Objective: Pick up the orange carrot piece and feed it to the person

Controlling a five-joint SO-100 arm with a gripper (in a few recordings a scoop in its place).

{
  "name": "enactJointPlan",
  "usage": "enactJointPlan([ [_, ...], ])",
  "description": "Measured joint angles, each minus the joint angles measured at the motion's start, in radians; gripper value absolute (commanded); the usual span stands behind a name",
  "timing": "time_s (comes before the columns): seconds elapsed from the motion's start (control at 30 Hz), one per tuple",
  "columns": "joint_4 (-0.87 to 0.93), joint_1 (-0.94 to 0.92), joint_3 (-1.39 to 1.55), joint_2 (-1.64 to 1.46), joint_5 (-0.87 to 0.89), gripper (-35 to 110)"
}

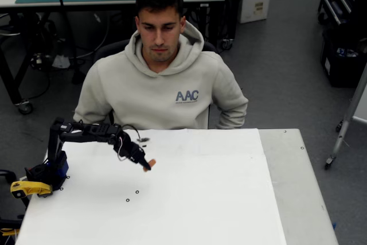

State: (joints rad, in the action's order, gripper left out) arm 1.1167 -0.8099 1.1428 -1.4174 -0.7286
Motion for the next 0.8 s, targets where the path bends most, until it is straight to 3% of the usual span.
enactJointPlan([
  [0.27, 0.000, 0.130, -0.219, 0.018, 0.000, -2],
  [0.53, 0.000, 0.207, -0.543, 0.244, -0.006, -2],
  [0.8, 0.000, 0.334, -0.891, 0.471, -0.206, -2],
])
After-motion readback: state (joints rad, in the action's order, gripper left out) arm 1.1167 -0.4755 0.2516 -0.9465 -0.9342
